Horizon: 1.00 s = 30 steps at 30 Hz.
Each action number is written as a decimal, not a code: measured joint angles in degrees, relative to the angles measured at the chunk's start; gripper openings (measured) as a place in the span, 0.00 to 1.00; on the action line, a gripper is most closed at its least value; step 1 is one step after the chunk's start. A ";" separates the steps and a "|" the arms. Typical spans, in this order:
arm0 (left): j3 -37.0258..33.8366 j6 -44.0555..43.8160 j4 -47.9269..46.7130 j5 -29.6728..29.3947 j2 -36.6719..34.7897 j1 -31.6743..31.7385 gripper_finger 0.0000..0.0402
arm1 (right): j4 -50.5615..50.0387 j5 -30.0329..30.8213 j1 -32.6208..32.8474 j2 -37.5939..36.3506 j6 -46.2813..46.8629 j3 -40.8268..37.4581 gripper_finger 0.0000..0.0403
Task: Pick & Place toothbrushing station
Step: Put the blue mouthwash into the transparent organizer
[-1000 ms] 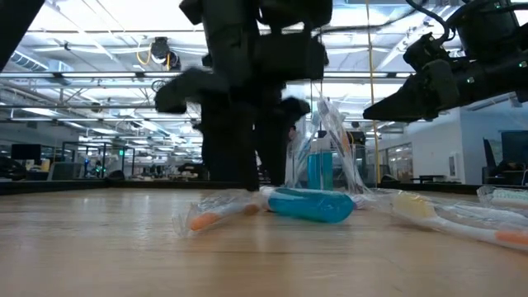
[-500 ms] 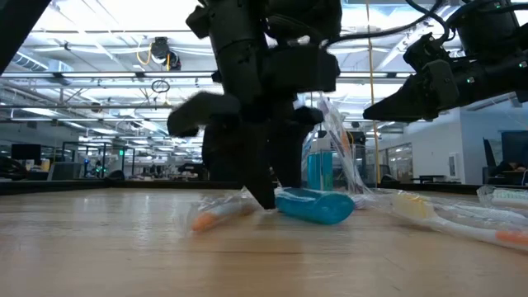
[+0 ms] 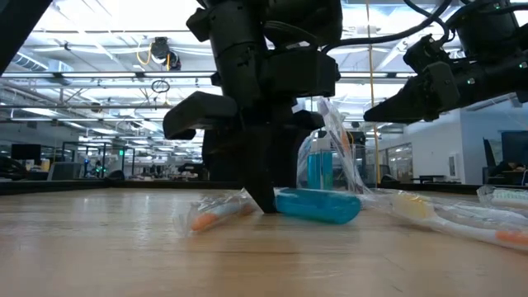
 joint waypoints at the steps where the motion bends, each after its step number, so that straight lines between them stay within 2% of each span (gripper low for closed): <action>1: 0.00 -0.38 -0.10 0.04 0.00 0.00 0.35 | -0.02 0.00 0.00 0.00 0.00 0.00 0.36; 8: -0.07 -1.27 -1.18 -0.38 -0.32 -0.18 0.26 | -0.19 0.00 0.00 0.00 0.00 0.00 0.36; 12: -0.24 2.30 -2.42 -6.06 -1.50 -1.52 0.26 | -0.21 0.00 0.00 0.00 -0.02 0.00 0.36; 22: -0.24 17.40 -5.45 -39.42 -6.94 -5.91 0.25 | -0.60 0.01 0.00 -0.02 -0.21 0.00 0.36; 27: -0.22 34.20 -2.60 -60.14 -7.80 -5.85 0.24 | -0.63 0.02 0.00 -0.02 -0.06 0.00 0.36; 30: -0.22 40.87 2.08 -69.56 -7.71 -4.57 0.24 | -0.57 0.01 0.00 -0.02 -0.02 0.00 0.36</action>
